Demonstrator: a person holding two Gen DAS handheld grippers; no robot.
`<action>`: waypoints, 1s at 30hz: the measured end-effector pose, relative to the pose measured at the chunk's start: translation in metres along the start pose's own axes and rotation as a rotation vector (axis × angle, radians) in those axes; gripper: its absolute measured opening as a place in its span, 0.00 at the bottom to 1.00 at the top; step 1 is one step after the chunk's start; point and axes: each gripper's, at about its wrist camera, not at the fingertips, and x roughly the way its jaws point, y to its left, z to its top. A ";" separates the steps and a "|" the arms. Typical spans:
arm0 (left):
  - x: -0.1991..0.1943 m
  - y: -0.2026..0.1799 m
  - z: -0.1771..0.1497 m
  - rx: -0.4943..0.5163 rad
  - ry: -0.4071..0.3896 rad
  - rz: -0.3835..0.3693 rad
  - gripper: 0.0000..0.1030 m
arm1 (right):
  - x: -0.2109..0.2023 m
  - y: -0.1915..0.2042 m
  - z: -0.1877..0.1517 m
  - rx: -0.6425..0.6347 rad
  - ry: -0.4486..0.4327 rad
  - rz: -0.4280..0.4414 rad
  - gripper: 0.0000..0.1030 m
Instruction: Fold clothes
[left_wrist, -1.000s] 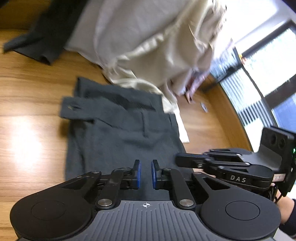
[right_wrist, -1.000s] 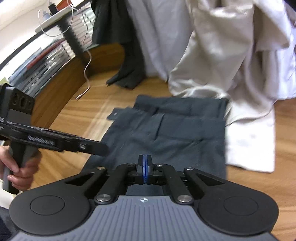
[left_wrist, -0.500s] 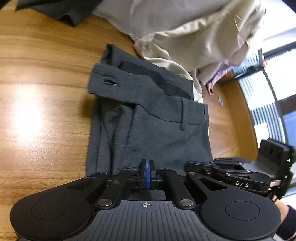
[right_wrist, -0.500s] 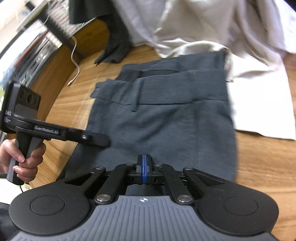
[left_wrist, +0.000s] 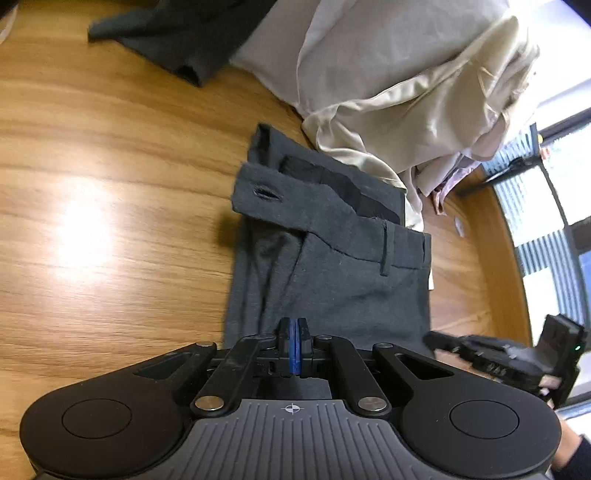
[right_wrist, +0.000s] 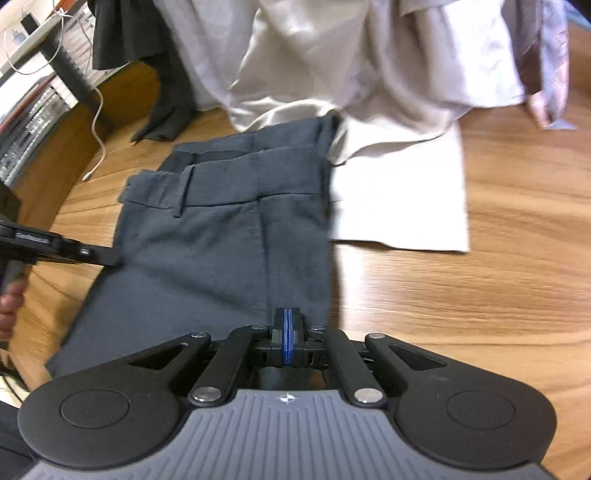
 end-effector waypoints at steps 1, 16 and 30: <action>-0.006 -0.001 -0.002 0.027 -0.003 0.039 0.22 | -0.006 0.000 -0.004 -0.011 -0.009 -0.016 0.02; -0.064 -0.036 -0.079 0.405 0.127 0.044 0.70 | -0.064 0.027 -0.078 -0.162 0.008 0.071 0.46; -0.048 -0.049 -0.130 0.695 0.124 0.194 0.51 | -0.038 0.058 -0.112 -0.326 0.108 0.035 0.43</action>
